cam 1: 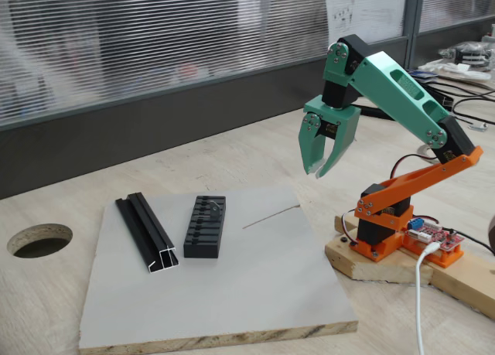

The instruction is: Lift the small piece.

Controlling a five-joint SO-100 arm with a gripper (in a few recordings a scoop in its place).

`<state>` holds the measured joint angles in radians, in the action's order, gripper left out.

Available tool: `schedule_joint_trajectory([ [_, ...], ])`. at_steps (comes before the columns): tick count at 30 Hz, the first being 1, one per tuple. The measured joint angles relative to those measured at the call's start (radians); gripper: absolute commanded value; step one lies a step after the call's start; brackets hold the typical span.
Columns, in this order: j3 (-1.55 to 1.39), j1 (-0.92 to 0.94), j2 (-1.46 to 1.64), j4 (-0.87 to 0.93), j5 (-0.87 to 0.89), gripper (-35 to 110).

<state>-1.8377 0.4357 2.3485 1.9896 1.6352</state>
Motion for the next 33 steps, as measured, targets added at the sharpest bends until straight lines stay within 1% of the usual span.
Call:
schedule_joint_trajectory([
  [33,0.000,-0.009,0.000,0.000,0.000,13],
])
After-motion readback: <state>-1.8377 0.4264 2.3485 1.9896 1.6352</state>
